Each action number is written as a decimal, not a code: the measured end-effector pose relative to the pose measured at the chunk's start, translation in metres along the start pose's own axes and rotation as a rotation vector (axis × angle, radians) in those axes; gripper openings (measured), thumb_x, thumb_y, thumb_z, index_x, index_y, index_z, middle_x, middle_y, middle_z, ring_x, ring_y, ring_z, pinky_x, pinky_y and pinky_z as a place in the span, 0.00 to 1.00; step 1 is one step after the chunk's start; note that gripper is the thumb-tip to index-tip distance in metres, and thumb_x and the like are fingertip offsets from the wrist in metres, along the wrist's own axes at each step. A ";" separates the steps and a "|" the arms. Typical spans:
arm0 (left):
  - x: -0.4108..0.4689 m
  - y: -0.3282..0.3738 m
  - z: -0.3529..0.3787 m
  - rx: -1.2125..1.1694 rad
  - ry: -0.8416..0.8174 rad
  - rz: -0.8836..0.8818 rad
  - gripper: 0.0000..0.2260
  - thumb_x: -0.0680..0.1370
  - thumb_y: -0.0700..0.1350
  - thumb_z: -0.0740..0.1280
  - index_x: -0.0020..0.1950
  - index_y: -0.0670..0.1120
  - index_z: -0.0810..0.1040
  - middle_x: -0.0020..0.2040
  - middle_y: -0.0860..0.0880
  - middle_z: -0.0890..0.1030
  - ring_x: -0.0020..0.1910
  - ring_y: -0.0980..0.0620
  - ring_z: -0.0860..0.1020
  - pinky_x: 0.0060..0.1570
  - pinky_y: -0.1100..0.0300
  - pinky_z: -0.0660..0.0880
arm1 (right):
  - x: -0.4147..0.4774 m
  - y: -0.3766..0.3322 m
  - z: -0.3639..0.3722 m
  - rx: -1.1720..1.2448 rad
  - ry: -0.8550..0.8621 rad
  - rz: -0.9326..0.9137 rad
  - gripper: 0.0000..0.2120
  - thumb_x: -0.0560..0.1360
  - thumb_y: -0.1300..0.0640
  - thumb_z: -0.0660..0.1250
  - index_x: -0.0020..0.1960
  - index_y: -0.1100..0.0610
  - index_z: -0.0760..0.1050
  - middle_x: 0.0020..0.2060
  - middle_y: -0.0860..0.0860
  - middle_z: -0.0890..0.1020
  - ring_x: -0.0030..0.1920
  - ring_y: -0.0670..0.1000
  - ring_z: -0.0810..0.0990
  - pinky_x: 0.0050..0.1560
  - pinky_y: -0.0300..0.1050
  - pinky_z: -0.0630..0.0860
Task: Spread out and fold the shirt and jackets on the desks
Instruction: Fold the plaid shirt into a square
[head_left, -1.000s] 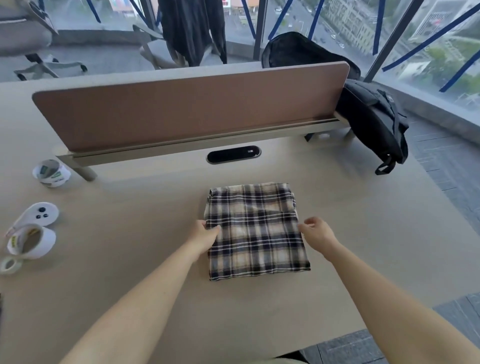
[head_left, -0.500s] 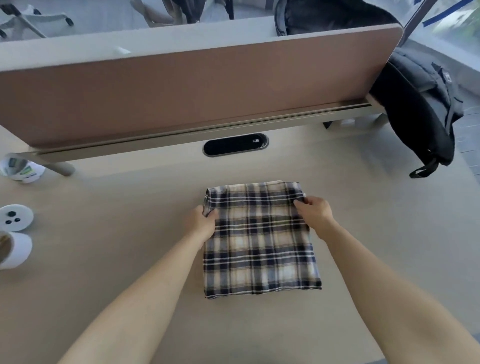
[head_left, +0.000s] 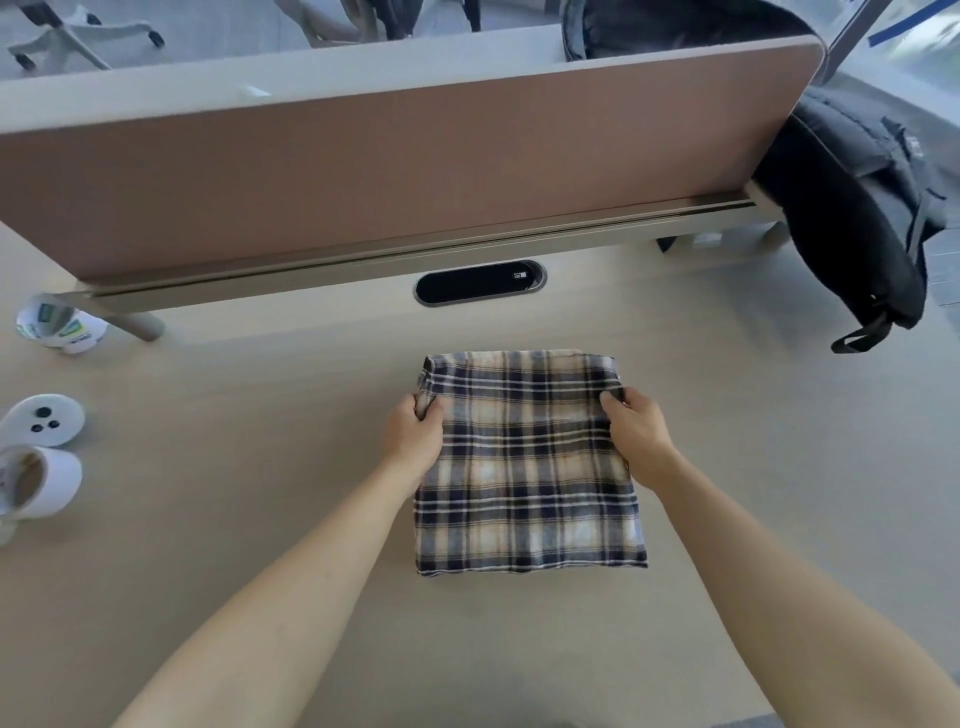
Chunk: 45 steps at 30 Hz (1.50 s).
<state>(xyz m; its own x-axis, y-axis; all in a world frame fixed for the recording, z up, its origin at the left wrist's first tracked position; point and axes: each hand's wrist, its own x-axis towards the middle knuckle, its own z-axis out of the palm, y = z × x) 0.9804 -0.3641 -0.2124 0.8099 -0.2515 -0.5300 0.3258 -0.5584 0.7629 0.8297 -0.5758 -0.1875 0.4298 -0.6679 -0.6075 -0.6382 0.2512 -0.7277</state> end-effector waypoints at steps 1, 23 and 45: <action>-0.003 0.002 -0.001 -0.041 -0.027 -0.002 0.14 0.82 0.48 0.64 0.41 0.46 0.64 0.38 0.46 0.68 0.38 0.50 0.69 0.43 0.53 0.69 | -0.002 -0.001 0.000 0.020 0.015 0.000 0.10 0.84 0.54 0.58 0.49 0.55 0.76 0.41 0.53 0.82 0.41 0.53 0.80 0.41 0.53 0.81; -0.066 -0.058 0.051 1.127 -0.145 0.455 0.35 0.79 0.68 0.44 0.82 0.50 0.47 0.82 0.44 0.45 0.80 0.40 0.43 0.77 0.42 0.45 | -0.034 0.089 0.029 -1.204 -0.128 -0.597 0.32 0.82 0.39 0.43 0.82 0.52 0.47 0.80 0.53 0.43 0.79 0.54 0.36 0.79 0.60 0.48; -0.014 -0.058 0.026 1.227 -0.079 0.556 0.35 0.80 0.68 0.44 0.82 0.51 0.47 0.82 0.43 0.42 0.79 0.37 0.38 0.76 0.37 0.40 | 0.018 0.076 0.006 -1.461 -0.279 -0.761 0.29 0.84 0.39 0.40 0.81 0.49 0.39 0.81 0.48 0.43 0.80 0.54 0.39 0.80 0.54 0.46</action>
<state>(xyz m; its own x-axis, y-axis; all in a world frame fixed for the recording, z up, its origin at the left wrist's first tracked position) 0.9375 -0.3489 -0.2595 0.6474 -0.6950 -0.3127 -0.7102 -0.6990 0.0832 0.7928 -0.5643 -0.2560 0.8912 -0.1456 -0.4297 -0.1947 -0.9782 -0.0725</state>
